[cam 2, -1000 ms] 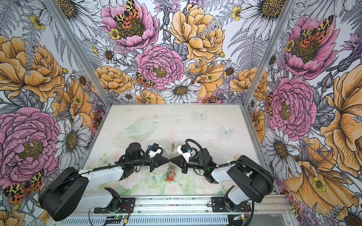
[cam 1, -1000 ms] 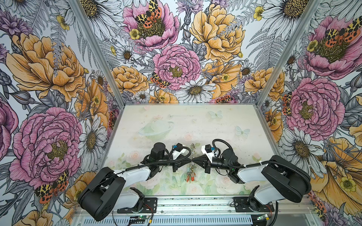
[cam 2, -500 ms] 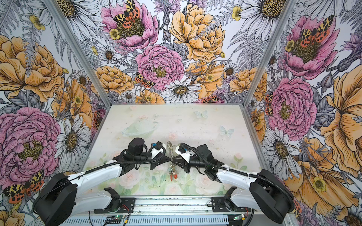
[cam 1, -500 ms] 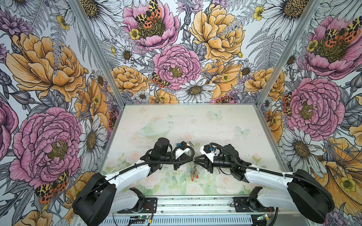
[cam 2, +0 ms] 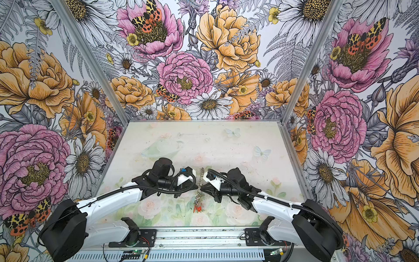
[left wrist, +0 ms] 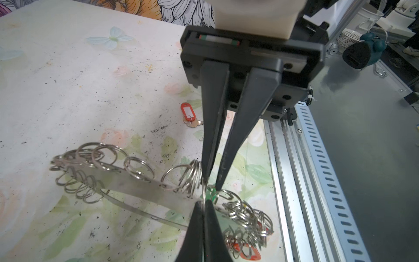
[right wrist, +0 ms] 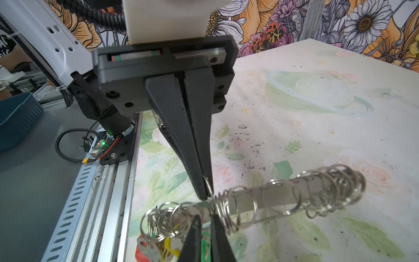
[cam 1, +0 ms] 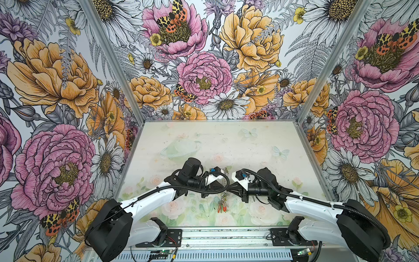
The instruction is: Put the keys on the keyring
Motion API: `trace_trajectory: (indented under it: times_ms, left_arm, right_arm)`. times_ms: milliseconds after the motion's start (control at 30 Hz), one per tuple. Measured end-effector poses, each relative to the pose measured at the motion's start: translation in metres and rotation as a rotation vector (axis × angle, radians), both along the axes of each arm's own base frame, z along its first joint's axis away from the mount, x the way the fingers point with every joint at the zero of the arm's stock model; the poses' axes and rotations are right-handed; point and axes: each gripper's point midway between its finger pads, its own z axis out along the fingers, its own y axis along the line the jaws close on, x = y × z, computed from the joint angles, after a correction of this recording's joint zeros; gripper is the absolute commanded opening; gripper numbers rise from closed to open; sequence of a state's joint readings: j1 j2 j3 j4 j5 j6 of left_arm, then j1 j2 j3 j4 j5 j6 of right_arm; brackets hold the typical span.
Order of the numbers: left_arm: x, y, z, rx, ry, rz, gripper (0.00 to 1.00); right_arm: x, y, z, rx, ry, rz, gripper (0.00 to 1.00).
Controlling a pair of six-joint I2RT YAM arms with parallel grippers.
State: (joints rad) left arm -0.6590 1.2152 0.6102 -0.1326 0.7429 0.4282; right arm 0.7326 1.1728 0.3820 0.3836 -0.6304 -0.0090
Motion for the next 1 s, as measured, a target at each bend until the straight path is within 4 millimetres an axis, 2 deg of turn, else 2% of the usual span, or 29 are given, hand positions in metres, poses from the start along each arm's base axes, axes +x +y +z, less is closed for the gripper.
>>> trace_trajectory:
  times_ms: [267, 467, 1000]
  left_arm:
    - [-0.007, -0.007, -0.001, 0.068, -0.046, -0.029, 0.00]
    - [-0.009, -0.011, -0.006, 0.115, -0.066, -0.039, 0.00]
    - [-0.012, -0.008, -0.014, 0.171, -0.082, -0.037, 0.00]
  right_arm:
    - [-0.003, 0.001, 0.000, 0.003, -0.003, 0.017, 0.20]
    - [-0.005, 0.000, -0.002, -0.003, 0.014, 0.029, 0.13]
    - [-0.007, -0.001, -0.005, -0.008, 0.032, 0.043, 0.06]
